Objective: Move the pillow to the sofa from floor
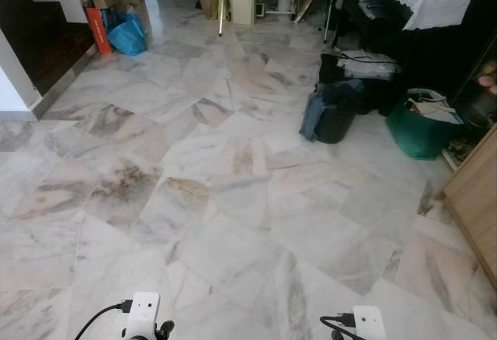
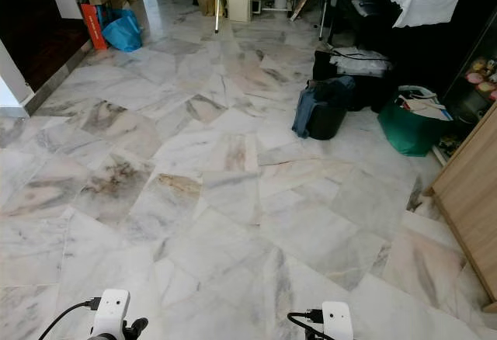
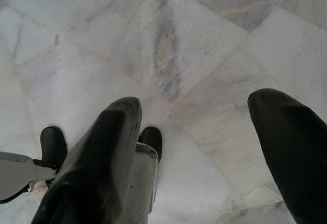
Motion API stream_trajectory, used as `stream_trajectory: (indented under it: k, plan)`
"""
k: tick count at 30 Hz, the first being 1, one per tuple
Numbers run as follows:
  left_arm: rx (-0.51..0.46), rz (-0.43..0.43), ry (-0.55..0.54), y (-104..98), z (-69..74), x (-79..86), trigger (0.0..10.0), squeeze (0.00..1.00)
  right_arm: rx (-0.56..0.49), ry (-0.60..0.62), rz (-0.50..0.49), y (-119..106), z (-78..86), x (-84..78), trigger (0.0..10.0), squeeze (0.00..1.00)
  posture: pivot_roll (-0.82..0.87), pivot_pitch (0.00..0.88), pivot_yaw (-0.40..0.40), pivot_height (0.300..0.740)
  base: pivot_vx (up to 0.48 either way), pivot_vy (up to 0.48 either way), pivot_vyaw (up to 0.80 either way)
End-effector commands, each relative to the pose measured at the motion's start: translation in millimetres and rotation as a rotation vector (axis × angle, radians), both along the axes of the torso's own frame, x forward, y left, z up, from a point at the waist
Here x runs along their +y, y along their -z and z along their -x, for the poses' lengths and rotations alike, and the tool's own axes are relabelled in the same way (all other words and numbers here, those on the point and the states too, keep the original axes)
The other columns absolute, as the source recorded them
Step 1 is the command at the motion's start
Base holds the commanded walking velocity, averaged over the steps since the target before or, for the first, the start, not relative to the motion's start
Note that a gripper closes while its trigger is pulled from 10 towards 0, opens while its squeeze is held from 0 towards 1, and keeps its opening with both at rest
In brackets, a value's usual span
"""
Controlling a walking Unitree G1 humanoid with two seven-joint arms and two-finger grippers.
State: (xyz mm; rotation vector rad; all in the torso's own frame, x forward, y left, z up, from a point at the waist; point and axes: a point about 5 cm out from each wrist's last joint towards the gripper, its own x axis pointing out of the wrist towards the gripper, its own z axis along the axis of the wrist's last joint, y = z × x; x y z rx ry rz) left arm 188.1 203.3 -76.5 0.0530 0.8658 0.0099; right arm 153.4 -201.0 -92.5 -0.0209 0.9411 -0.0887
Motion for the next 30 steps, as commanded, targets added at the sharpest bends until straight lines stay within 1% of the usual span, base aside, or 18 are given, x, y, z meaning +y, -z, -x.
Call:
stream_trajectory:
  k: [1, 8, 9, 10, 11, 12, 23, 30]
  plan:
    - [0.149, -0.057, -0.004, 8.4, 24.5, 26.6, 10.0, 0.0, 0.019, 0.122, -0.117, -1.7, -11.3, 5.8, 10.0, 0.0, 0.08, 0.0, -0.05, 0.74, 0.0, 0.0, 0.0]
    - [0.15, -0.058, -0.005, 8.5, 24.9, 26.8, 10.0, 0.0, 0.022, 0.119, -0.118, -1.5, -11.0, 6.4, 10.0, 0.0, 0.08, 0.0, -0.049, 0.74, 0.0, 0.0, 0.0]
    - [0.154, -0.062, 0.004, 8.5, 25.0, 27.2, 10.0, 0.0, 0.047, 0.125, -0.119, 1.8, -3.0, 5.5, 10.0, 0.0, 0.08, 0.0, -0.048, 0.74, 0.0, 0.0, 0.0]
    - [0.154, -0.062, 0.004, 8.5, 25.0, 27.2, 10.0, 0.0, 0.047, 0.125, -0.119, 1.8, -3.0, 5.5, 10.0, 0.0, 0.08, 0.0, -0.048, 0.74, 0.0, 0.0, 0.0]
    - [0.159, -0.066, 0.015, 8.4, 25.1, 27.6, 10.0, 0.0, 0.079, 0.133, -0.121, 5.7, 7.2, 4.4, 10.0, 0.0, 0.08, 0.0, -0.048, 0.74, 0.0, 0.0, 0.0]
    - [0.159, -0.068, 0.018, 8.3, 24.9, 27.7, 10.0, 0.0, 0.086, 0.134, -0.12, 6.5, 9.5, 4.2, 10.0, 0.0, 0.08, 0.0, -0.048, 0.74, 0.0, 0.0, 0.0]
    - [0.161, -0.075, 0.021, 8.0, 24.6, 28.9, 10.0, 0.0, 0.093, 0.138, -0.123, 7.0, 10.9, 3.3, 10.0, 0.0, 0.08, 0.0, -0.047, 0.74, 0.0, 0.0, 0.0]
    - [0.141, -0.09, 0.04, 6.1, 20.7, 28.6, 10.0, 0.0, 0.087, 0.132, -0.119, 6.6, 10.4, 2.3, 10.0, 0.0, 0.08, 0.0, -0.035, 0.74, 0.0, 0.0, 0.0]
